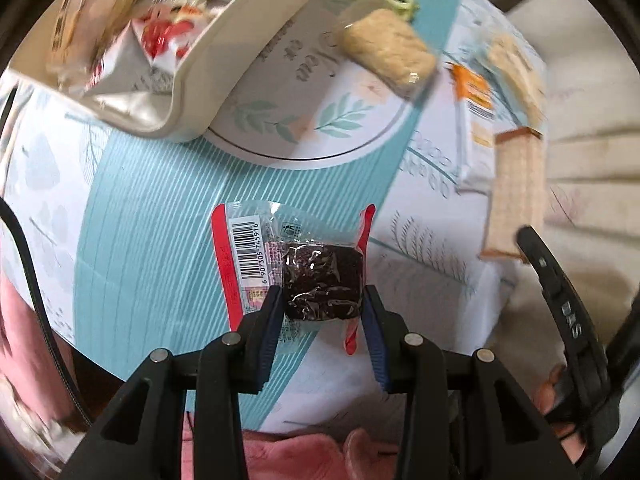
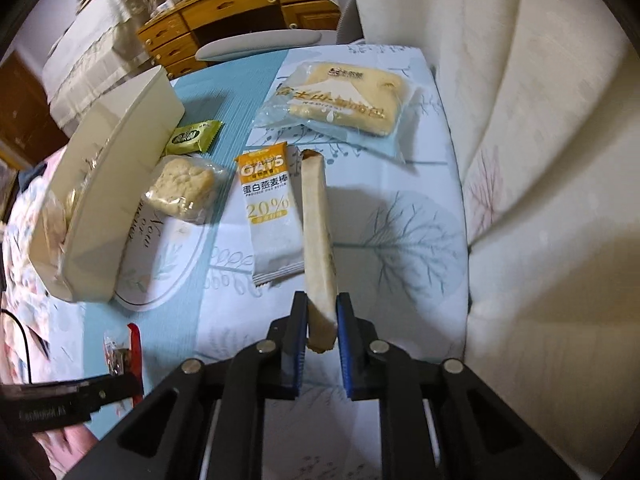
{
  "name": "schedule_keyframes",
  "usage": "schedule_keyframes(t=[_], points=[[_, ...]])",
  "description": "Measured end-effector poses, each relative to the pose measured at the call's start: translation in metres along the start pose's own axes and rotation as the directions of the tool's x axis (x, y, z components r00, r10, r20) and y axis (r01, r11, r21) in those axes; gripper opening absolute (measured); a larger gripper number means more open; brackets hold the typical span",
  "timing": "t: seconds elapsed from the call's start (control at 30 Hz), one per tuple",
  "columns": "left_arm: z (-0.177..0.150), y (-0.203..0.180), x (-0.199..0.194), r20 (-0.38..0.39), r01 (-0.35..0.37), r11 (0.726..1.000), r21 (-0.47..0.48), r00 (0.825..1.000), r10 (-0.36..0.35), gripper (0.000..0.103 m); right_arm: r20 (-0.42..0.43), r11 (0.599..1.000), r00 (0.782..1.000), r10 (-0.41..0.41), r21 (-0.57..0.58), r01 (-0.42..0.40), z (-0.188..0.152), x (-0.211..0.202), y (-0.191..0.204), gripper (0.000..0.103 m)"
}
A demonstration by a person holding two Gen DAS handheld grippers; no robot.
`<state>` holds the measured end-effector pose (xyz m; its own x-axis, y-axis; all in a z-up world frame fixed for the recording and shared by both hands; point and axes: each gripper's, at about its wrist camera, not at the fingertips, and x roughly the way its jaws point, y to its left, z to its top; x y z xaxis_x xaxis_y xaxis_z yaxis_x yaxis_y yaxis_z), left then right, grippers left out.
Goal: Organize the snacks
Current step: 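Carry both snacks into the white tray and open both tools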
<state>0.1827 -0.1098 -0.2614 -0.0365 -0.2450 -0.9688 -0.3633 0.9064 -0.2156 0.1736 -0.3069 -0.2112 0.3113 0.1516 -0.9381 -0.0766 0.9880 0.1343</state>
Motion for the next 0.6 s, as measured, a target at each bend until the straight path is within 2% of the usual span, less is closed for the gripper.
schedule_keyframes(t=[0.1,0.27,0.5,0.6], points=[[-0.003,0.0,-0.013,0.004,0.004,0.997,0.078,1.0,-0.004,0.037,-0.008,0.998,1.0,0.015,0.067,-0.014,-0.004,-0.007,0.002,0.013],[-0.01,0.002,-0.052,0.039,0.01,0.981,0.195,0.999,-0.018,0.037,-0.007,0.987,1.0,-0.005,0.161,0.006,-0.012,-0.021,0.012,0.013],[-0.005,0.027,-0.113,0.072,0.028,0.939,0.343,0.996,-0.056,0.037,-0.011,0.958,1.0,0.005,0.285,-0.001,-0.02,-0.041,0.037,0.013],[-0.001,0.044,-0.135,0.068,0.036,0.926,0.375,0.995,-0.066,0.037,-0.014,0.944,1.0,0.013,0.33,-0.008,-0.023,-0.049,0.053,0.013]])
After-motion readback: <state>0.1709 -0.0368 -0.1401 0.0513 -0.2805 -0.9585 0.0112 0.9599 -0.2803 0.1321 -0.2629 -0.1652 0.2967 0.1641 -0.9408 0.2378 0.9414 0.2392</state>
